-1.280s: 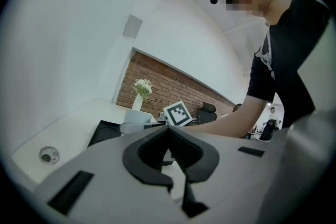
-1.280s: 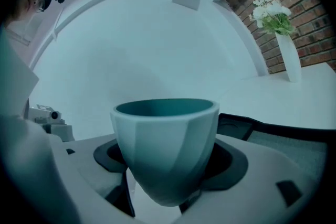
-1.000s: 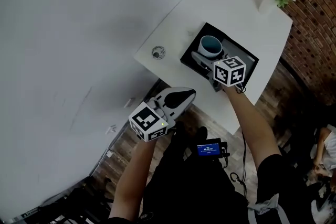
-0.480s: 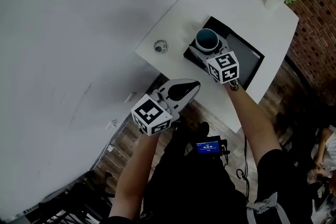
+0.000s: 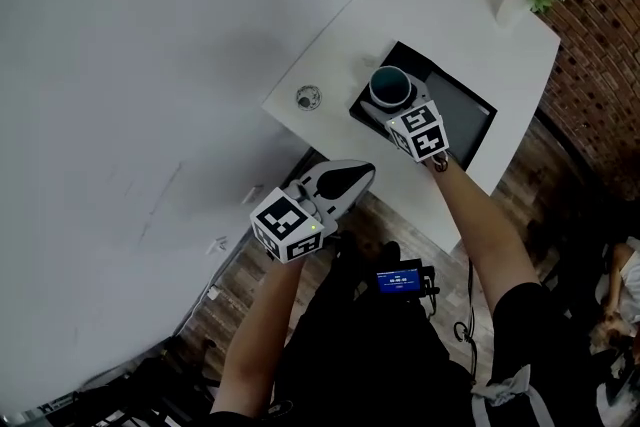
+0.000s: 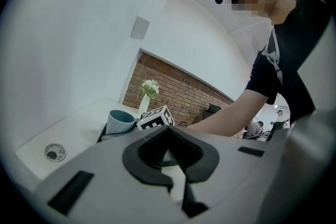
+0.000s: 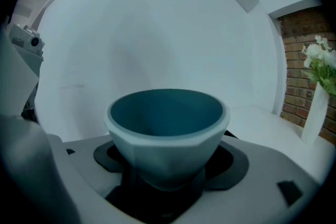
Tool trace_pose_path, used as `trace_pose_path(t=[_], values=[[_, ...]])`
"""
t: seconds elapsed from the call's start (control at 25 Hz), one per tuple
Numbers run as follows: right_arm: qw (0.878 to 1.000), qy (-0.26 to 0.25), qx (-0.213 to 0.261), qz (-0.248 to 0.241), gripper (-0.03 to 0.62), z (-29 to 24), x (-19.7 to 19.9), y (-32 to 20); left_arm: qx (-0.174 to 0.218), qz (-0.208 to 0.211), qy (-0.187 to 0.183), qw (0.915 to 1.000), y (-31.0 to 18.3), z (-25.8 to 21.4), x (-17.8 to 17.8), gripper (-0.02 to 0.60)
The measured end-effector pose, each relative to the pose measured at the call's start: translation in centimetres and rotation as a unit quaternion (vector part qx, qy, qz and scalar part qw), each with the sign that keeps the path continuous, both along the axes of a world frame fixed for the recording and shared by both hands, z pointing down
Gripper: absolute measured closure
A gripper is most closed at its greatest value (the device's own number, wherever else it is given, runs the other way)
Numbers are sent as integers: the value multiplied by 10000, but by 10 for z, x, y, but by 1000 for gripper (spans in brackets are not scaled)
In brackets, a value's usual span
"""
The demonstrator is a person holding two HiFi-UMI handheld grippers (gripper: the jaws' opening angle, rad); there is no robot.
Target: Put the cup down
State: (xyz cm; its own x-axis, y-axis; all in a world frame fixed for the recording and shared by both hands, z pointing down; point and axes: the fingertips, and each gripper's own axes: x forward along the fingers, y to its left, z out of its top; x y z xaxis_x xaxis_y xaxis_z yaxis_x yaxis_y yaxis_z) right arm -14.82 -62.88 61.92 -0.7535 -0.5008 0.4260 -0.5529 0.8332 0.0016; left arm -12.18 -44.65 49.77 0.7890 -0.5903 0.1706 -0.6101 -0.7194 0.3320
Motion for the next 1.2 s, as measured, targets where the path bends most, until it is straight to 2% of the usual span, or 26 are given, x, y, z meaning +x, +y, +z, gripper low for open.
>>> trace_pose_path(t=[0.4, 0.6, 0.76, 0.88, 1.04, 1.2], values=[[9960, 618, -648, 72, 209, 29, 34, 24, 75, -16, 63, 10000, 19, -11, 2, 574], [9937, 616, -879, 324, 209, 29, 67, 43, 82, 13, 147, 9999, 30, -12, 7, 574], [9925, 423, -1007, 553, 219, 20, 97, 63, 49, 95, 194, 9998, 41, -9, 13, 574], [9918, 211, -1032, 724, 270, 6, 119, 77, 8, 165, 219, 9996, 48, -7, 17, 574], [9904, -432, -1042, 800, 369, -26, 138, 105, -54, 265, 265, 9993, 57, -5, 24, 574], [9860, -1102, -927, 836, 520, -66, 150, 133, -70, 394, 328, 9987, 62, -6, 29, 574]])
